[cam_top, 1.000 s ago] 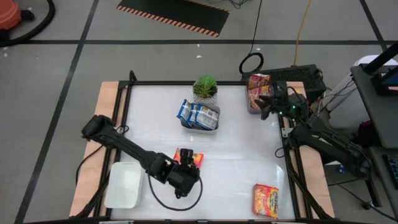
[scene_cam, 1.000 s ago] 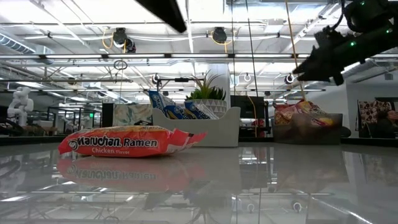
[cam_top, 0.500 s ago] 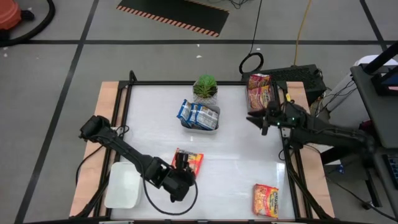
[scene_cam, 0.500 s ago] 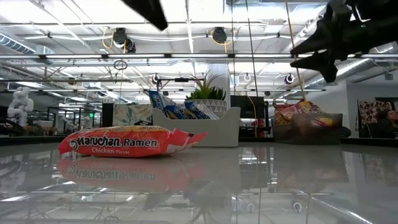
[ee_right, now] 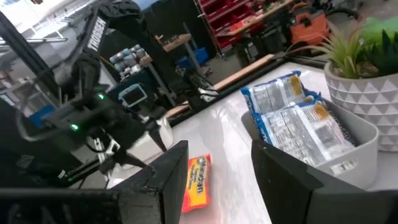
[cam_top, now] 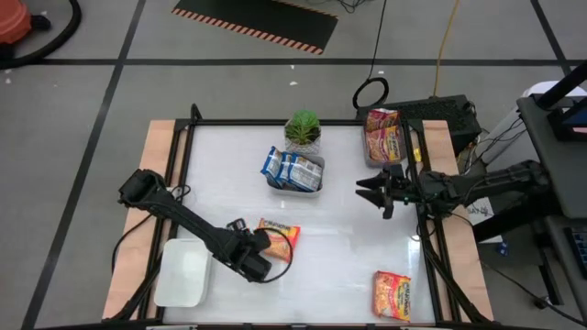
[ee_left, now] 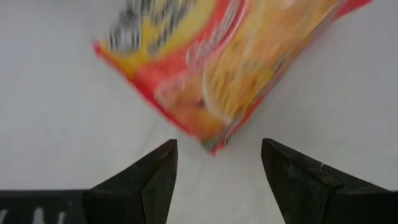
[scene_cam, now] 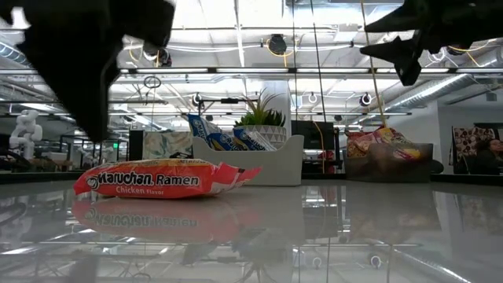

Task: Sort Maruchan noodles
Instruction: Put the left orange noodle pack into the white bin

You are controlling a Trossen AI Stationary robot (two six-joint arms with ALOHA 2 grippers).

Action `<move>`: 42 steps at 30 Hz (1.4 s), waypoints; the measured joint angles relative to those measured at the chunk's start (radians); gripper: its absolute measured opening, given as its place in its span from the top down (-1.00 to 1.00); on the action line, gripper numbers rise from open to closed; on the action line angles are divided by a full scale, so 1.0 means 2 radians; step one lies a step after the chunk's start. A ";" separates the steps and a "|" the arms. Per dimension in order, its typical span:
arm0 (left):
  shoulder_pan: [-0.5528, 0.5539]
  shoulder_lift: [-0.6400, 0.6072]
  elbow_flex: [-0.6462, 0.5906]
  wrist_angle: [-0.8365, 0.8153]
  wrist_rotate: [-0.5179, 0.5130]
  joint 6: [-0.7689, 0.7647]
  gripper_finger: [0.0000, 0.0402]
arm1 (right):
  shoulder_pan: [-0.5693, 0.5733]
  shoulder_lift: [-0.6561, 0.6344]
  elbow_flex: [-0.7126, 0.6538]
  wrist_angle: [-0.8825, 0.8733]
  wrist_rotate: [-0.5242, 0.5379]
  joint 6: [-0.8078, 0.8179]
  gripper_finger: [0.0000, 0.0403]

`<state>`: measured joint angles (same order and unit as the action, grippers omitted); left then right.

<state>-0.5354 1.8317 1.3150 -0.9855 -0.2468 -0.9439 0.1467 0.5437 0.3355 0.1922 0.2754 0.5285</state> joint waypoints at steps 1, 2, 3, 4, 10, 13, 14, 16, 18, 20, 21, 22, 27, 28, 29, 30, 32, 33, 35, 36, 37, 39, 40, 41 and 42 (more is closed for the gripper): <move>0.000 0.000 -0.008 0.001 0.010 -0.015 -0.18 | 0.007 0.006 0.000 0.008 0.008 -0.002 0.16; -0.001 0.000 -0.017 0.002 0.018 -0.028 -0.18 | 0.013 0.011 0.000 0.015 0.012 -0.003 0.16; -0.002 0.000 -0.025 0.008 0.024 -0.038 -0.18 | 0.019 0.017 0.000 0.021 0.019 -0.004 0.16; -0.003 0.000 -0.034 0.017 0.028 -0.045 -0.18 | 0.024 0.022 0.000 0.026 0.021 -0.003 0.16; -0.013 0.000 -0.077 0.056 0.033 -0.064 -0.18 | 0.054 0.062 0.000 0.061 0.046 0.008 0.16; -0.020 0.000 -0.088 0.078 0.029 -0.056 -0.18 | 0.072 0.086 0.000 0.086 0.061 0.014 0.16; -0.023 0.000 -0.092 0.091 0.024 -0.048 -0.18 | 0.077 0.095 0.000 0.096 0.065 0.014 0.16; -0.029 0.000 -0.101 0.118 0.010 -0.029 -0.18 | 0.090 0.114 0.000 0.117 0.073 0.016 0.16; -0.033 -0.001 -0.113 0.141 -0.004 -0.016 -0.18 | 0.100 0.132 0.000 0.142 0.074 0.018 0.16; -0.036 -0.002 -0.122 0.152 -0.011 -0.016 -0.18 | 0.112 0.150 0.000 0.170 0.075 0.018 0.16; -0.036 -0.002 -0.125 0.154 -0.013 -0.022 -0.18 | 0.118 0.159 -0.001 0.183 0.075 0.018 0.16; -0.036 -0.003 -0.130 0.155 -0.014 -0.031 -0.18 | 0.125 0.167 0.000 0.195 0.077 0.018 0.16; -0.039 -0.003 -0.152 0.177 -0.031 -0.044 -0.18 | 0.161 0.201 0.017 0.205 0.116 0.018 0.16; -0.041 -0.003 -0.157 0.188 -0.037 -0.040 -0.18 | 0.168 0.208 0.023 0.205 0.125 0.018 0.16; -0.043 -0.003 -0.161 0.203 -0.046 -0.033 -0.18 | 0.174 0.215 0.029 0.205 0.128 0.018 0.16; -0.044 -0.003 -0.165 0.219 -0.056 -0.026 -0.18 | 0.181 0.222 0.034 0.204 0.134 0.017 0.16; -0.046 -0.002 -0.171 0.247 -0.080 -0.017 -0.18 | 0.192 0.235 0.048 0.204 0.144 0.015 0.16; -0.047 -0.001 -0.174 0.256 -0.092 -0.018 -0.18 | 0.197 0.242 0.055 0.205 0.150 0.014 0.16; -0.048 -0.001 -0.179 0.263 -0.110 -0.027 -0.18 | 0.208 0.256 0.067 0.203 0.158 0.010 0.16; -0.048 -0.001 -0.183 0.264 -0.115 -0.031 -0.18 | 0.213 0.264 0.074 0.203 0.164 0.009 0.16; -0.048 -0.001 -0.186 0.265 -0.118 -0.032 -0.18 | 0.217 0.271 0.081 0.204 0.166 0.009 0.16; -0.047 -0.001 -0.190 0.266 -0.122 -0.029 -0.18 | 0.227 0.285 0.093 0.204 0.172 0.008 0.16; -0.047 -0.001 -0.191 0.266 -0.123 -0.026 -0.18 | 0.232 0.292 0.098 0.204 0.177 0.008 0.16; -0.046 -0.001 -0.192 0.266 -0.125 -0.021 -0.18 | 0.236 0.299 0.103 0.204 0.178 0.008 0.16; -0.046 0.000 -0.192 0.266 -0.128 -0.017 -0.17 | 0.240 0.304 0.108 0.204 0.178 0.008 0.16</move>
<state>-0.6277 1.8308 0.9307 -0.4530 -0.5033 -0.9772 0.6270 1.1524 0.5513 0.6003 0.6322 0.5444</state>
